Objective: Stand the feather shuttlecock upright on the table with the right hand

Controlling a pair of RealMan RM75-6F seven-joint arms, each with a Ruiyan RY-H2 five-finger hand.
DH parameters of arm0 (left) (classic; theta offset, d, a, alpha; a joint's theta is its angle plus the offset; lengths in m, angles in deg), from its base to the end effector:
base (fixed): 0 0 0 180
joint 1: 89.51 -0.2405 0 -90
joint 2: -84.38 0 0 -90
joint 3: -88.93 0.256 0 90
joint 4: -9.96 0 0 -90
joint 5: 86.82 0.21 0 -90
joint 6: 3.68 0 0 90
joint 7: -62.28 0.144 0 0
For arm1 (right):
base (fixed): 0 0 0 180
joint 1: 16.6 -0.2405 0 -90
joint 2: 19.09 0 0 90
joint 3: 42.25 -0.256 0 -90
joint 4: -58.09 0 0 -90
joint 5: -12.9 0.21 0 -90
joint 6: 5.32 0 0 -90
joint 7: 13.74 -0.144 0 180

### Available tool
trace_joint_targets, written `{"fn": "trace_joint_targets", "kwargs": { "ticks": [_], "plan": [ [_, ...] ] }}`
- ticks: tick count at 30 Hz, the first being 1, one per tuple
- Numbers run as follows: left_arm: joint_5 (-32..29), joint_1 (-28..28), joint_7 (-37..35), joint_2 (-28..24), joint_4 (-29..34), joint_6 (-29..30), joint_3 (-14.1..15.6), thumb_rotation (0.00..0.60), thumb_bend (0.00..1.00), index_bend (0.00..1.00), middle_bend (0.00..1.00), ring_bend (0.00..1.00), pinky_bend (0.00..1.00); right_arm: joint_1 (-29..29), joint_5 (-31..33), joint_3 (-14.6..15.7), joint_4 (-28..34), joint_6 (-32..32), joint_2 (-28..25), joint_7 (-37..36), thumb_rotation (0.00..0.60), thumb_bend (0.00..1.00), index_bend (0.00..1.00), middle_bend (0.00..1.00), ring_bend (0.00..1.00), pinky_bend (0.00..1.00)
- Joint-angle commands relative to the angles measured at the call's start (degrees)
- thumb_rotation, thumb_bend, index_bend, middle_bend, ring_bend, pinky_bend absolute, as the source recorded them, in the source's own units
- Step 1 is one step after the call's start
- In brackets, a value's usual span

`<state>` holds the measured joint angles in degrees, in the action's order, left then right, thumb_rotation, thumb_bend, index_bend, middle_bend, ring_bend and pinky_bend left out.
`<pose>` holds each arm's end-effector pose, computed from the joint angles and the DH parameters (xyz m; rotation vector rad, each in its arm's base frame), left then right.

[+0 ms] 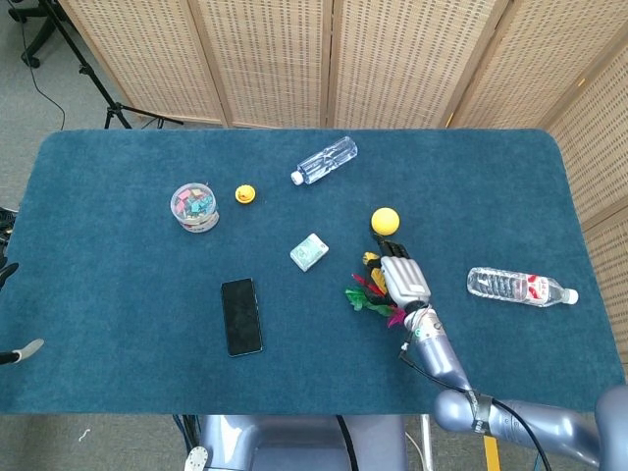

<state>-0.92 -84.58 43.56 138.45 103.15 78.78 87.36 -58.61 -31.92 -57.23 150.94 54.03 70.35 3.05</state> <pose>-0.3233 0.1771 0.2069 -1.3356 -1.0776 -0.9877 -0.1406 -0.3402 -0.0114 1.5565 -1.3829 1.0046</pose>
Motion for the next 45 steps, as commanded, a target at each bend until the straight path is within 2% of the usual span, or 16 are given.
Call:
{"fn": "trace_joint_targets", "kwargs": {
  "ticks": [1,5,6,12,23,25,26,27,29,30,35,40,45],
  "plan": [
    [0.1,0.0,0.0,0.0,0.0,0.1,0.0,0.6,0.0,0.0,0.0,0.0,0.0,2.7,-9.3,-1.1,0.4,1.8,-0.6,-8.8,0.6,0.57,0.67,0.0,0.0,0.0],
    [0.2,-0.1,0.0,0.0,0.1,0.1,0.1,0.6,0.0,0.0,0.0,0.0,0.0,4.0,-14.8,-1.1,0.1,2.8,-1.0,-14.4,0.6,0.57,0.67,0.0,0.0,0.0],
    [0.2,-0.1,0.0,0.0,0.1,0.3,0.1,0.6,0.0,0.0,0.0,0.0,0.0,4.8,-17.6,-1.2,0.1,3.7,-1.2,-17.7,0.6,0.57,0.67,0.0,0.0,0.0],
    [0.3,-0.3,0.2,0.0,0.2,0.6,0.1,0.6,0.0,0.0,0.0,0.0,0.0,7.6,-26.8,1.3,-4.2,6.3,-1.4,-27.8,0.6,0.57,0.67,0.0,0.0,0.0],
    [0.2,-0.1,1.4,0.2,0.7,0.2,0.2,0.6,0.0,0.0,0.0,0.0,0.0,12.1,-32.4,5.6,-11.2,7.6,-2.4,-39.9,0.6,0.57,0.67,0.0,0.0,0.0],
    [0.3,-0.2,1.6,0.3,0.8,0.3,0.2,0.6,0.0,0.0,0.0,0.0,0.0,12.5,-34.3,6.8,-12.5,7.8,-2.5,-41.3,0.6,0.53,0.58,0.0,0.0,0.0],
    [0.3,-0.2,1.7,0.3,0.8,0.4,0.2,0.6,0.0,0.0,0.0,0.0,0.0,12.6,-35.1,7.2,-12.9,7.8,-2.6,-41.8,0.6,0.43,0.44,0.0,0.0,0.0],
    [0.1,-0.2,1.8,0.3,0.8,0.5,0.1,0.6,0.0,0.0,0.0,0.0,0.0,12.6,-36.3,7.8,-13.2,7.9,-3.0,-41.7,0.6,0.28,0.25,0.0,0.0,0.0],
    [0.0,-0.2,2.0,0.4,0.9,0.4,0.1,0.6,0.0,0.0,0.0,0.0,0.0,12.8,-37.2,7.8,-13.5,8.9,-3.2,-40.7,0.6,0.05,0.04,0.0,0.0,0.0],
    [0.0,-0.2,2.1,0.4,1.0,0.3,0.2,0.6,0.0,0.0,0.0,0.0,0.0,12.9,-37.9,7.5,-13.7,10.0,-3.2,-39.9,0.6,0.01,0.0,0.0,0.0,0.0],
    [0.0,-0.1,2.6,0.5,1.0,0.3,0.1,0.6,0.0,0.0,0.0,0.0,0.0,13.2,-37.8,6.4,-11.6,11.3,-4.5,-38.5,0.6,0.0,0.0,0.0,0.0,0.0],
    [0.0,-0.1,2.8,0.5,1.0,0.2,0.1,0.6,0.0,0.0,0.0,0.0,0.0,14.5,-38.6,6.0,-5.6,13.5,-8.9,-35.8,0.6,0.0,0.0,0.0,0.0,0.0],
    [0.0,-0.4,3.0,0.7,0.8,0.8,0.1,0.6,0.0,0.0,0.0,0.0,0.0,19.1,-41.1,8.8,1.6,17.9,-17.4,-30.8,0.6,0.0,0.0,0.0,0.0,0.0]
  ]
}}
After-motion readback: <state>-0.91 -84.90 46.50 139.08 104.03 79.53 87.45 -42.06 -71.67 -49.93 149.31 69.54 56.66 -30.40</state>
